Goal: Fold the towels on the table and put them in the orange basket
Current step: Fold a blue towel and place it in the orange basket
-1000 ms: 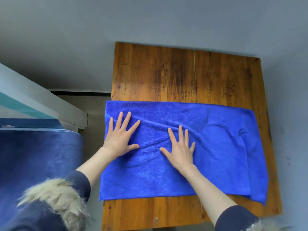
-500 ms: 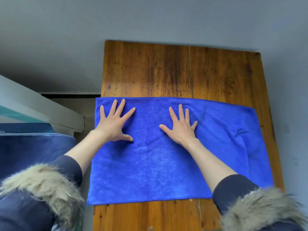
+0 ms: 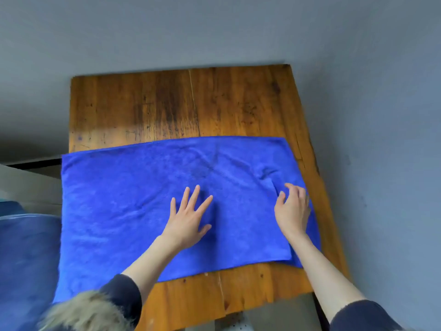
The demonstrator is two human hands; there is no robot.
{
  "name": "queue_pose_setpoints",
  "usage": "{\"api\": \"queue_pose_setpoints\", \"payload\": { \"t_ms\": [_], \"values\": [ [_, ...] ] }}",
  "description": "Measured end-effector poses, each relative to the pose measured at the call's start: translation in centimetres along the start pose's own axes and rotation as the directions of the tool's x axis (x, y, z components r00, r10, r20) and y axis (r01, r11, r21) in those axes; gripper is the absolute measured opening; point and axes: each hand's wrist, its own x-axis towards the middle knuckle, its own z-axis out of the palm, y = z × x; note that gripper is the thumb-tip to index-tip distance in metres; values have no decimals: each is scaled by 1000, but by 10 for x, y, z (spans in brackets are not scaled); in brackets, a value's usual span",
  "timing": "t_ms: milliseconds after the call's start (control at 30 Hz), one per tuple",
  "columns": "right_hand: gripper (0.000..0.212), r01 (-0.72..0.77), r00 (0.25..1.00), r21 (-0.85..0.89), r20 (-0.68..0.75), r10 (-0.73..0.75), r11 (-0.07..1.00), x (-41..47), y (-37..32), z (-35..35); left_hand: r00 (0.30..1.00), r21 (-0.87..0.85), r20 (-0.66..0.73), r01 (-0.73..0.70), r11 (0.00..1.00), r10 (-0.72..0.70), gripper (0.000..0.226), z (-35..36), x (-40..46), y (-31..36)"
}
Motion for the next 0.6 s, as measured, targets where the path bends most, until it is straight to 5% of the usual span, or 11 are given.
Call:
{"api": "queue_pose_setpoints", "payload": {
  "t_ms": [200, 400, 600],
  "values": [
    [44, -199, 962, -52, 181, 206, 979, 31, 92, -33, 1000, 39, 19, -13, 999, 13, 72, 18, 35, 93],
    [24, -125, 936, -69, 322, 141, 990, 36, 115, -26, 993, 123, 39, 106, 987, -112, 87, 36, 41, 126],
    [16, -149, 976, 118, 177, 127, 982, 64, 122, -52, 987, 144, 44, 149, 978, -156, 90, 31, 43, 132]
  ]
}}
